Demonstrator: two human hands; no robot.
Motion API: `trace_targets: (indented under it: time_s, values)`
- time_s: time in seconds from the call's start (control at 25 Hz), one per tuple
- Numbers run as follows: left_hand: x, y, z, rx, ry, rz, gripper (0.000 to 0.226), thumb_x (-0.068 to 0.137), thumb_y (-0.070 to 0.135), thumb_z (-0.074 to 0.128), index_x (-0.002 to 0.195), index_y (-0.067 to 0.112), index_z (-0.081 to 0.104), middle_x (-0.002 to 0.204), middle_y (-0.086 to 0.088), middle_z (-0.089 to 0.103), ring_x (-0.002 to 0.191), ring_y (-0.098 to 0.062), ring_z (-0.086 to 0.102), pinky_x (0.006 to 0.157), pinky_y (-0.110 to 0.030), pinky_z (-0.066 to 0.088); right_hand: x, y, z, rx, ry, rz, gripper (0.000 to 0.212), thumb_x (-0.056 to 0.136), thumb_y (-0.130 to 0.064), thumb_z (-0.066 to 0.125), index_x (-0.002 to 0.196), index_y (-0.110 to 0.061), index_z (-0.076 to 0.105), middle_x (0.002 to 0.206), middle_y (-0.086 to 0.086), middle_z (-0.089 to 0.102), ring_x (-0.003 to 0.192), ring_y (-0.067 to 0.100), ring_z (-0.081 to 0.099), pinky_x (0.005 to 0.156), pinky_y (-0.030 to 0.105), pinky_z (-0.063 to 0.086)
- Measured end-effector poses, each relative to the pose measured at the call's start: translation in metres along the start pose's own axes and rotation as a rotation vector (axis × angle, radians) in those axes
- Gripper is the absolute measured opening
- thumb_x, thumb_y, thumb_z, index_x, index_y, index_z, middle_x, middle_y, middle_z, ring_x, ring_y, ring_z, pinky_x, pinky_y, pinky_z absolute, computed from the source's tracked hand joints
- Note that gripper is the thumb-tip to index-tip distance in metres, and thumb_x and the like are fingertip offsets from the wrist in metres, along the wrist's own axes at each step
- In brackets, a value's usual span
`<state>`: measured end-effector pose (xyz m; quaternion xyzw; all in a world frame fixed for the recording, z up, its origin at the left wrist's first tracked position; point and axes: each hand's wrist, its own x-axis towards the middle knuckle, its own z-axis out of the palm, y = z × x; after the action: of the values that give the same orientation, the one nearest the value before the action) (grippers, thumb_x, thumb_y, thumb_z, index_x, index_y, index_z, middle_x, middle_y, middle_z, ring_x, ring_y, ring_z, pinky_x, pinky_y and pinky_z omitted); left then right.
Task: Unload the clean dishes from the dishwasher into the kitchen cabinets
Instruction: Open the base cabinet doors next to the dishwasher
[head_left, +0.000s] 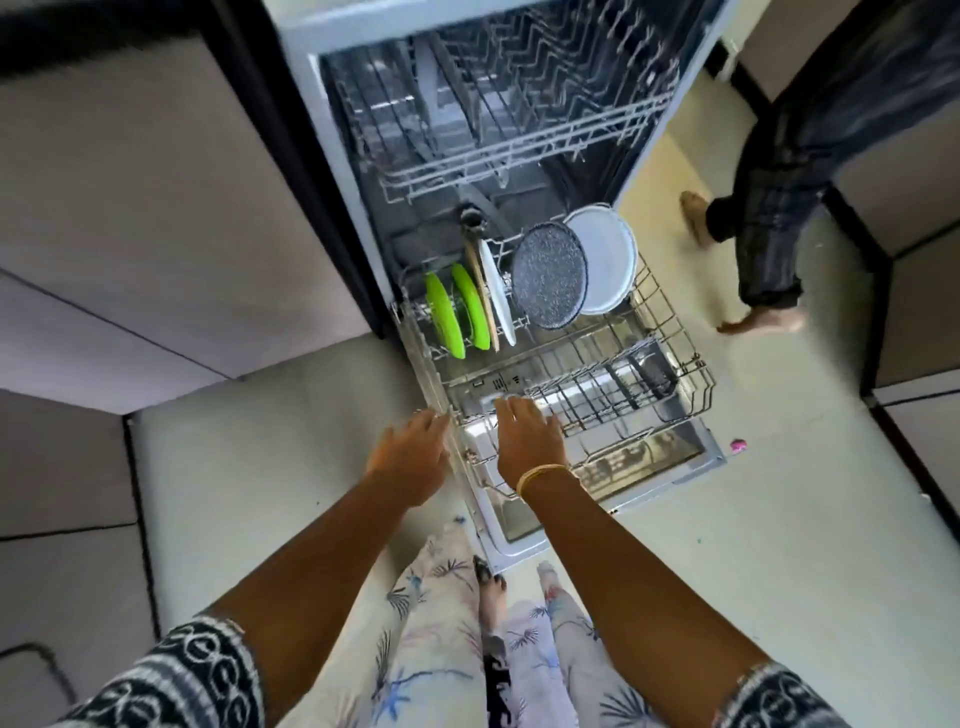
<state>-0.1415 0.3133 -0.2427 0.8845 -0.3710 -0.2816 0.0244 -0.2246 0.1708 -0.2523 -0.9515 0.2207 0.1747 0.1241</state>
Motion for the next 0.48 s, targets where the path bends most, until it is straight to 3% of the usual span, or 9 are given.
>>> trace_targets:
  time_s: [0.16,0.48]
  values:
    - [-0.047,-0.040,-0.059,0.008,0.038,-0.113,0.054,0.097,0.031,0.040,0.146,0.014,0.026,0.157,-0.008,0.023,0.143,-0.025,0.027,0.112,-0.044,0.028,-0.009,-0.072,-0.040,0.056,-0.003,-0.096,0.037,0.088,-0.009,0.049,0.125,-0.013,0.048,0.129,0.010,0.051,0.123,0.030,0.047,0.099,0.043,0.042]
    - [-0.103,-0.195,-0.141,0.028,0.118,-0.275,0.058,0.097,0.034,0.045,0.147,0.012,0.024,0.156,-0.010,0.026,0.143,-0.028,0.027,0.115,-0.046,0.025,0.038,-0.264,-0.080,0.197,-0.056,-0.279,0.042,0.091,-0.014,0.053,0.131,-0.009,0.044,0.136,0.012,0.048,0.125,0.032,0.046,0.100,0.041,0.041]
